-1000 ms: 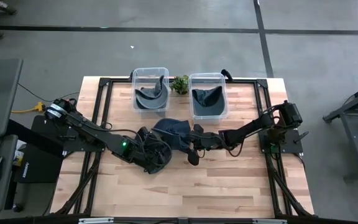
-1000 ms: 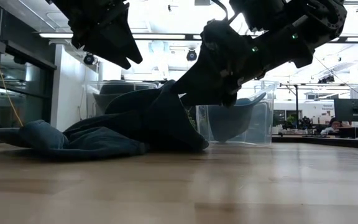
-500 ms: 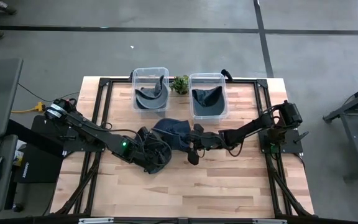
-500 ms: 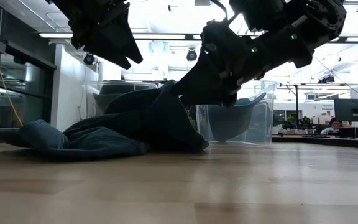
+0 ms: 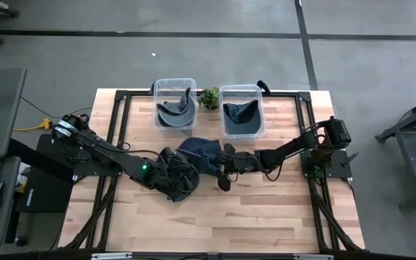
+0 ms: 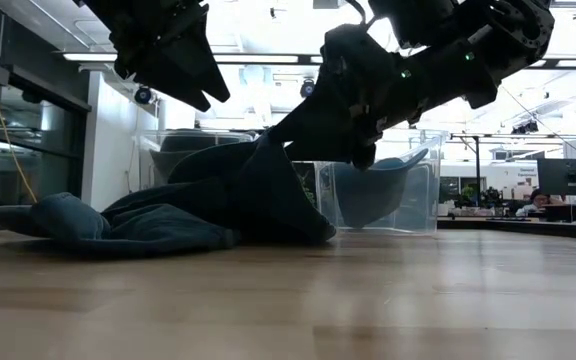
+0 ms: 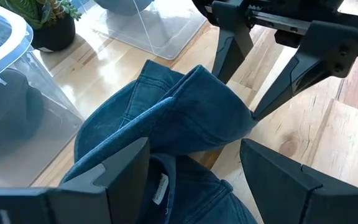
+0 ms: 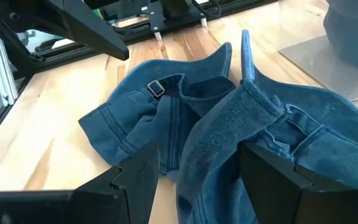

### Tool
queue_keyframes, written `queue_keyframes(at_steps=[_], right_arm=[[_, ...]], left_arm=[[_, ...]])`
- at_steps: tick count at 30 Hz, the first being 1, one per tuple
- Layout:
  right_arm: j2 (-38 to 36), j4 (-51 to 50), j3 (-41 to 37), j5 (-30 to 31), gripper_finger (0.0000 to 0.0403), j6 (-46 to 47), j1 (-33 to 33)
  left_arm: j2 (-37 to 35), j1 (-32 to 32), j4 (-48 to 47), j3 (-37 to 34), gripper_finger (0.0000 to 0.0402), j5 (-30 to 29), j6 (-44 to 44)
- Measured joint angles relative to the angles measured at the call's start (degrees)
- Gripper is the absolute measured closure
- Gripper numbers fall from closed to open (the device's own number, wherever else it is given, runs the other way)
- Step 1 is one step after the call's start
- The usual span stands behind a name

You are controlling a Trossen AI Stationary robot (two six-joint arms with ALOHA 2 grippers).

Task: Pick & Place hat
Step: Put the top blue cap into the right transparent bin

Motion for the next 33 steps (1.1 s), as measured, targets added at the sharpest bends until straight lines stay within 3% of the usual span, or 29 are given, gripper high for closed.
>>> queue_keyframes(at_steps=[6, 14, 22, 27, 33], right_arm=[[0.48, 0.56, 0.00, 0.24, 0.0194, 0.00, -0.09], [7.16, 1.25, 3.64, -1.35, 0.0194, 0.44, -0.68], [6.81, -0.56, 4.50, -0.32, 0.0201, -0.35, -0.68], [6.78, -3.96, 4.50, -0.24, 0.0245, -1.21, -0.65], [5.80, -7.31, 4.48, -0.54, 0.0344, -4.07, -0.66]], left_arm=[[0.00, 0.00, 0.00, 0.00, 0.0154, 0.02, -0.02], [0.02, 0.00, 0.00, 0.00, 0.0154, 0.32, -0.42], [0.02, 0.00, -0.08, 0.00, 0.0154, 0.63, -0.42], [0.02, 0.00, -0.06, 0.00, 0.0154, 0.96, -0.42], [0.02, 0.00, 0.02, 0.00, 0.0154, 1.01, -0.44]])
